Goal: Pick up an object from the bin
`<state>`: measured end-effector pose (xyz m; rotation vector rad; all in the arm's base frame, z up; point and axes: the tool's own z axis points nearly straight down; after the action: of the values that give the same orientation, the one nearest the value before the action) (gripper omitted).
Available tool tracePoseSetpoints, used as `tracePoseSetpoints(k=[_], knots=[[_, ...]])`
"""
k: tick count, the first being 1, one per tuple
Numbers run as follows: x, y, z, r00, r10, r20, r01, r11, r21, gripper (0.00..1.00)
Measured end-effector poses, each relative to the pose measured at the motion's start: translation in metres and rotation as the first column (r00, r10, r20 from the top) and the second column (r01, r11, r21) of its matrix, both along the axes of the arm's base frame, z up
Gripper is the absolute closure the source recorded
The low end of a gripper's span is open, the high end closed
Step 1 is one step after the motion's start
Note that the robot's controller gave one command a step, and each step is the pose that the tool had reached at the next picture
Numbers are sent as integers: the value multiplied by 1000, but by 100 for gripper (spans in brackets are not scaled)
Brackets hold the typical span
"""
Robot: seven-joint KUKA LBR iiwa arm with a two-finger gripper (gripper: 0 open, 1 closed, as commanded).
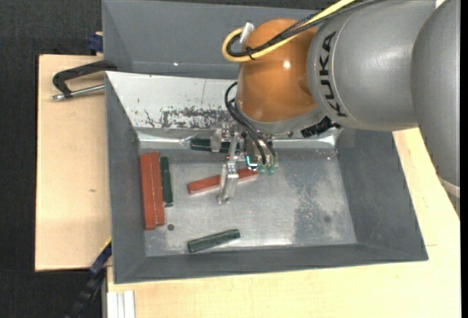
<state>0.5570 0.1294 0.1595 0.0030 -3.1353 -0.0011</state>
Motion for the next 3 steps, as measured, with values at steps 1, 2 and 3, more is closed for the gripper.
tracePoseSetpoints(k=[1,2,3], knots=[[2,0,4,1000,-2,8,2,1000,1,0],[8,-16,-83,999,-53,7,53,999,1,100],[8,-16,-83,999,-53,7,53,999,1,100]])
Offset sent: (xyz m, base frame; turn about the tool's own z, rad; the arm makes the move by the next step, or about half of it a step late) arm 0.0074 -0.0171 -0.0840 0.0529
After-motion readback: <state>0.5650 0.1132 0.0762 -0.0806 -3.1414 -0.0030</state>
